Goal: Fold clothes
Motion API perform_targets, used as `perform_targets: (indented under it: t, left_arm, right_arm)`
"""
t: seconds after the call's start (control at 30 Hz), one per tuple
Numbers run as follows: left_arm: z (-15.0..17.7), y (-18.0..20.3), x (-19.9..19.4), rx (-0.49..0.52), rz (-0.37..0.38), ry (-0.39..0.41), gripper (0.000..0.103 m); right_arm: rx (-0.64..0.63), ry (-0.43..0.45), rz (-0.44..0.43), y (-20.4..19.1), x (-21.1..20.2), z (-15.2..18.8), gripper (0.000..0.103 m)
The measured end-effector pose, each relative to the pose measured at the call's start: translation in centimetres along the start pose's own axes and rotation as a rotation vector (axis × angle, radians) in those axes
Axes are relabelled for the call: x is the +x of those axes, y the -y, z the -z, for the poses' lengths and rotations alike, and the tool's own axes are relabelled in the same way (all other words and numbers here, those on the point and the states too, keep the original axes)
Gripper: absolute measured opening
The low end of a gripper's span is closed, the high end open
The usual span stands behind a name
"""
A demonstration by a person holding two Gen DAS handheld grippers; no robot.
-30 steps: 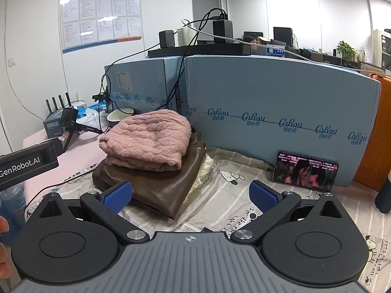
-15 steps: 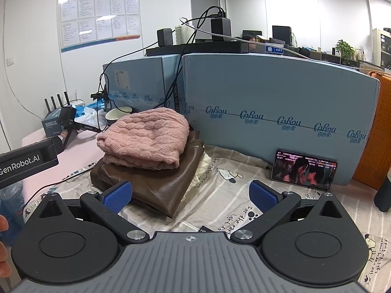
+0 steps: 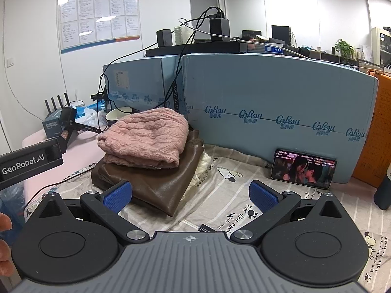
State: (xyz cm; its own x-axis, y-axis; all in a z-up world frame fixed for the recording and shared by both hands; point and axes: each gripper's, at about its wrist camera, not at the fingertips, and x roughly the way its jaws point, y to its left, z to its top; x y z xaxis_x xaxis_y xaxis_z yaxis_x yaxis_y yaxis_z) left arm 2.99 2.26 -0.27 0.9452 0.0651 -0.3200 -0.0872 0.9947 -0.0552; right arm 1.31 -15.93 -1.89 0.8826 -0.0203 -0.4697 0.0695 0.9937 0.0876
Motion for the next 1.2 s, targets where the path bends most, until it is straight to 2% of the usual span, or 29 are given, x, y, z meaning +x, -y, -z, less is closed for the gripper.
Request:
perform_targets:
  t: [1.2]
  left_arm:
    - [-0.02, 0.13, 0.08, 0.005, 0.018, 0.003, 0.103]
  right_arm:
    - [0.006, 0.007, 0.015, 0.41, -0.11, -0.15, 0.103]
